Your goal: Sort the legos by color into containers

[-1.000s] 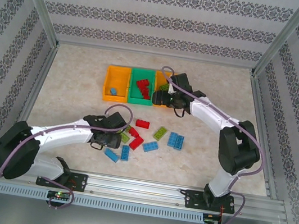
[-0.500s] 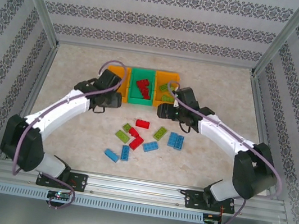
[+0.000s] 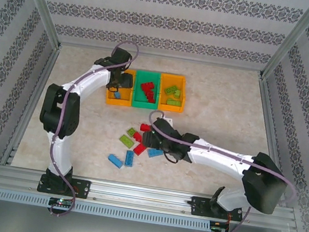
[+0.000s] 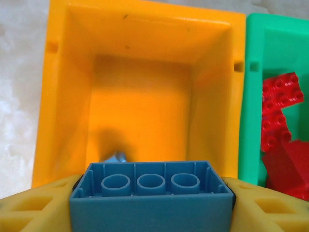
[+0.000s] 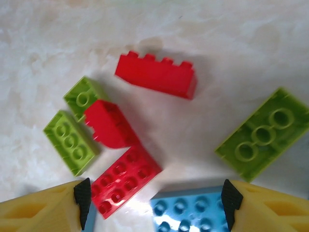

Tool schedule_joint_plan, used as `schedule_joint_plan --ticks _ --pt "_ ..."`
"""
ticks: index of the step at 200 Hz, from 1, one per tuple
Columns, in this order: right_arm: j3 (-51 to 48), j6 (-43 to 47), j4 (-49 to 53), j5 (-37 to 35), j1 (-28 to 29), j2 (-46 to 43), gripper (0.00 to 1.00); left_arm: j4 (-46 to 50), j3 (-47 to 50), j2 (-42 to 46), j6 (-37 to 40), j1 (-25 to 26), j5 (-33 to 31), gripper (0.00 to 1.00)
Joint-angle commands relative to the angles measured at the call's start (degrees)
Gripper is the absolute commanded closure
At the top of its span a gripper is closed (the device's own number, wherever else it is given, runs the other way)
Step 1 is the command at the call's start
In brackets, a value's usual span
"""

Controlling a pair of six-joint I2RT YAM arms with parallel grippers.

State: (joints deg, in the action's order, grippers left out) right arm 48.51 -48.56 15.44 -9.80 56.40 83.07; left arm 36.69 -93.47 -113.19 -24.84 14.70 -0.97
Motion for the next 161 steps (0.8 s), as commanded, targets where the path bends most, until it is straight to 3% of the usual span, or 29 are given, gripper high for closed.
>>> schedule_joint_plan --ticks 1,60,95,161 --pt "1.97 -6.37 -0.13 -4.25 3.54 3.05 0.26 1.68 -3.33 -1.98 0.61 -0.62 2.41 0.28" --pt "9.38 -9.38 3.23 -3.68 11.10 11.59 0.28 -0.10 0.01 1.92 -1.81 -0.60 5.91 0.00" --pt "11.65 -10.96 4.97 -1.61 13.48 14.27 0.28 -1.70 4.47 8.86 -1.82 -0.56 6.70 0.01" --pt "16.31 -10.72 6.41 0.61 14.58 21.10 0.29 -1.53 15.36 20.47 -0.70 -0.62 2.27 0.01"
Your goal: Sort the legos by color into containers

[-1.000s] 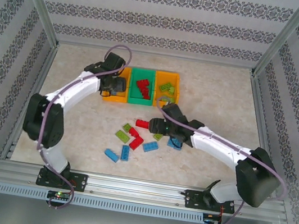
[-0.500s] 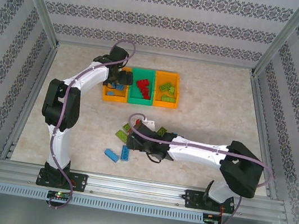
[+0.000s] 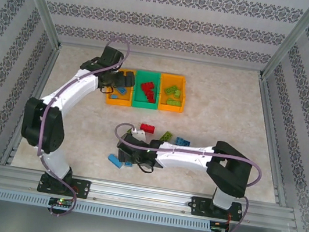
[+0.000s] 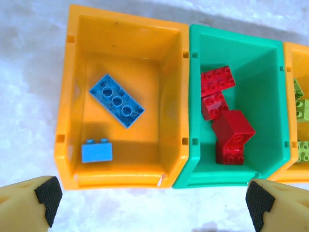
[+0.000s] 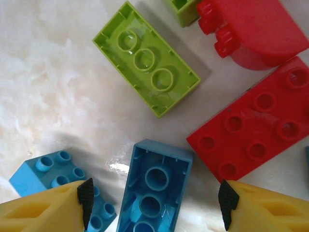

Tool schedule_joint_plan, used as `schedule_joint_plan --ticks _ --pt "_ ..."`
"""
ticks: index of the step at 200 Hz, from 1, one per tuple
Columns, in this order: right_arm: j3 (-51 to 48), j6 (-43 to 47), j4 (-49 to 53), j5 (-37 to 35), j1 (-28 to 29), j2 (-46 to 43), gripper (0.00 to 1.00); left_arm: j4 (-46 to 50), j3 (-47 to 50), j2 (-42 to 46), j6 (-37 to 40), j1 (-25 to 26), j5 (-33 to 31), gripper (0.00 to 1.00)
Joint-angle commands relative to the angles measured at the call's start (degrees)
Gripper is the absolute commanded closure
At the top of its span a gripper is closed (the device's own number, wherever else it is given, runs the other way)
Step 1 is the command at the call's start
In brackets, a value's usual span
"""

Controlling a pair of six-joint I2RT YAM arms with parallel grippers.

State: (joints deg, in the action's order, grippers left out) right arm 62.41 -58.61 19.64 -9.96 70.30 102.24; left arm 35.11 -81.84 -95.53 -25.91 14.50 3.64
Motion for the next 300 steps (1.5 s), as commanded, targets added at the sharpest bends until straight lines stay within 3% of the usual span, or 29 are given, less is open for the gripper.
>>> schedule_joint_plan --ticks 1,91,151,239,300 --pt "2.47 -0.65 2.28 0.74 0.74 2.01 0.29 0.00 3.90 2.98 0.35 -0.43 -2.33 0.01" --pt "5.61 0.55 5.96 3.77 0.39 8.14 0.45 -0.22 11.97 11.29 -0.51 -0.44 -3.63 0.01" --pt "6.38 1.95 8.06 1.56 0.38 7.41 0.59 0.12 13.91 14.14 -0.19 -0.59 -4.98 0.01" --pt "6.63 3.79 7.99 -1.17 -0.69 4.58 0.63 -0.31 19.35 16.63 -0.35 -0.62 -4.44 0.01" --pt "9.65 11.15 4.65 4.83 -3.43 0.25 0.62 -0.27 25.21 20.19 -1.56 -0.61 -4.33 0.01"
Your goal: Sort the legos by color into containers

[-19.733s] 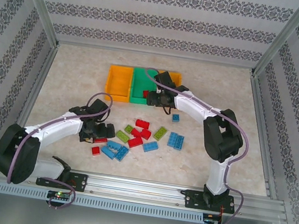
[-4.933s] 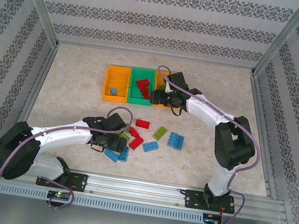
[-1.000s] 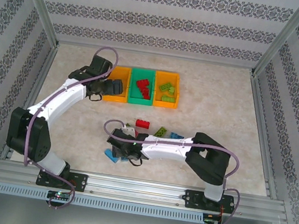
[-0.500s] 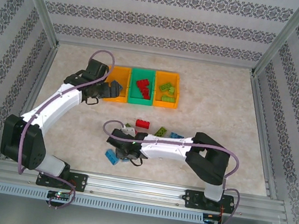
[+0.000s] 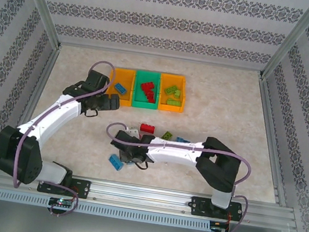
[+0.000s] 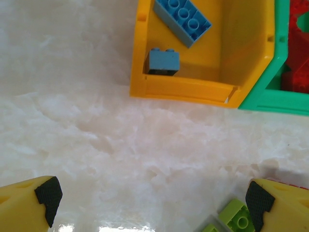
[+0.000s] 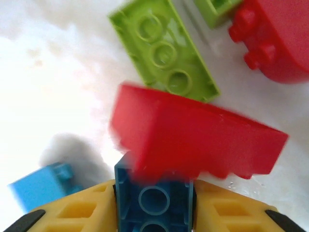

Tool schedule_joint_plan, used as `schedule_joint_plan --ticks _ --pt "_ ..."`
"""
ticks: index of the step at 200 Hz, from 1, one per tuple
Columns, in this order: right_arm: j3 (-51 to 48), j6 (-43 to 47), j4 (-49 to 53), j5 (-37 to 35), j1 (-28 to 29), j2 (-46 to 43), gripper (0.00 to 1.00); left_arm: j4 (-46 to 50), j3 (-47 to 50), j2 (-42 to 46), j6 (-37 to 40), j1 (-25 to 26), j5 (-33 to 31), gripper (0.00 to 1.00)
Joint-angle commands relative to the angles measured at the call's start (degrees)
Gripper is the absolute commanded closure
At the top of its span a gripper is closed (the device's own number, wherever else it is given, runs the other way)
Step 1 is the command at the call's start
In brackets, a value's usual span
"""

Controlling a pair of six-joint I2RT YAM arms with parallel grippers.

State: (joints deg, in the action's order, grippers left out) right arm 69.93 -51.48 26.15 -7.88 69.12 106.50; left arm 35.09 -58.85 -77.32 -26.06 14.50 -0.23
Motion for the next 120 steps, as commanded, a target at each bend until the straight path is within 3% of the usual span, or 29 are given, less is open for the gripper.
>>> schedule_joint_plan --ticks 1,64,120 --pt "2.09 4.07 -1.96 2.81 -2.38 -4.11 0.62 -0.27 2.23 2.12 -1.43 -0.61 -0.47 0.01" --pt "3.77 10.17 -8.00 12.88 -11.45 -6.67 0.62 -0.05 7.25 7.19 -2.50 -0.86 -1.98 0.01" --pt "11.09 10.90 -14.09 24.89 -20.45 -0.74 0.63 -1.40 12.91 11.69 -2.68 -0.84 0.56 0.01"
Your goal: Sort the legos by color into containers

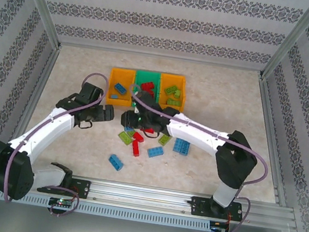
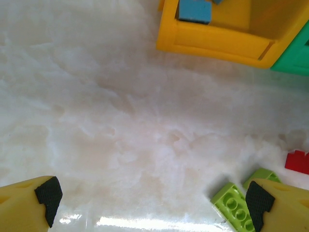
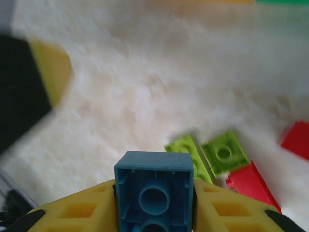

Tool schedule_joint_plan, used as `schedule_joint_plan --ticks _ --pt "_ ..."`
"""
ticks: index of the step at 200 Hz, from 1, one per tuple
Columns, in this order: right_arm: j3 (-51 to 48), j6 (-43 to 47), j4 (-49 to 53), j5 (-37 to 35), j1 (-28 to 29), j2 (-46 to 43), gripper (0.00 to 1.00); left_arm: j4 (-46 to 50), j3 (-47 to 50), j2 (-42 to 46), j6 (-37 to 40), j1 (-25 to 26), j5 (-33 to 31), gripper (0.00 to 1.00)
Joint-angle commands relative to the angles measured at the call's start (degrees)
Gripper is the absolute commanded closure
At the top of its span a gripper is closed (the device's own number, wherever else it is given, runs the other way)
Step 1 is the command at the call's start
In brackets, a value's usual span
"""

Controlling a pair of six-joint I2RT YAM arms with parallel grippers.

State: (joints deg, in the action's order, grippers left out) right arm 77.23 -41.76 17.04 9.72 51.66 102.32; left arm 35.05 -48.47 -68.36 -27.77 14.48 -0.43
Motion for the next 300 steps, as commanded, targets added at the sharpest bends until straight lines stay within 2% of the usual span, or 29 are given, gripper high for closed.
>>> schedule_joint_plan --ticks 1,35,67,121,170,213,229,300 --pt "3.97 1.16 -5.20 7.49 -3.15 3.60 0.63 -1.37 2.65 2.85 -0.97 -0.84 0.81 0.01" --pt "12.02 -0.34 -9.04 14.03 -8.18 11.16 0.62 -2.10 6.93 7.37 -1.19 -0.47 1.69 0.00" --pt "21.18 0.11 -9.25 14.42 -11.09 18.88 0.64 -2.64 10.33 11.51 -1.61 1.19 4.41 0.00" --pt "36.32 -1.63 -5.91 13.46 -14.09 30.06 0.59 -3.74 13.38 11.97 -2.16 15.19 0.78 0.00" --pt "45.43 -4.93 -3.05 12.47 -15.44 37.14 0.53 -5.16 17.46 14.01 -5.67 21.28 0.72 0.00" --pt "46.28 -6.34 -2.61 11.50 -15.91 38.66 0.50 -2.95 18.58 16.47 -7.36 26.48 -1.31 0.00" --pt "45.63 -6.46 -2.78 11.52 -15.94 37.98 0.46 -2.47 18.90 17.40 -8.07 27.73 -1.68 0.00" --pt "37.04 -3.75 -6.15 12.59 -15.62 28.59 0.31 -1.17 20.23 17.47 -10.35 35.00 -1.90 0.00"
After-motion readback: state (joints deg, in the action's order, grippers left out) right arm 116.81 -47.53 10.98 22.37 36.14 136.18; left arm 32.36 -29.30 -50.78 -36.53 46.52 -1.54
